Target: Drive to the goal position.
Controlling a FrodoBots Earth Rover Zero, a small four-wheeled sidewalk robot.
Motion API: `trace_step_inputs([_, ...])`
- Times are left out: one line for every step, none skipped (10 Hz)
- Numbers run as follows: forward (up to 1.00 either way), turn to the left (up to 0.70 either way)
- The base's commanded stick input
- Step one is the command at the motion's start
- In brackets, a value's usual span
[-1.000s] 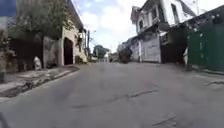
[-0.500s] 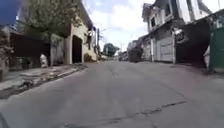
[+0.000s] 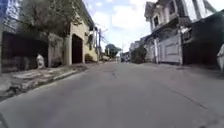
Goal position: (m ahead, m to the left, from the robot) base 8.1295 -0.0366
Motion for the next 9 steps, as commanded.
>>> trace_step_inputs([1.0, 0.0])
trace_step_inputs([1.0, 0.26])
trace_step_inputs([1.0, 0.4])
trace_step_inputs([1.0, 0.4])
trace_step_inputs([1.0, 0.4])
trace_step_inputs([1.0, 0.39])
trace_step_inputs([1.0, 0.25])
trace_step_inputs([1.0, 0.0])
trace_step_inputs([1.0, 0.0])
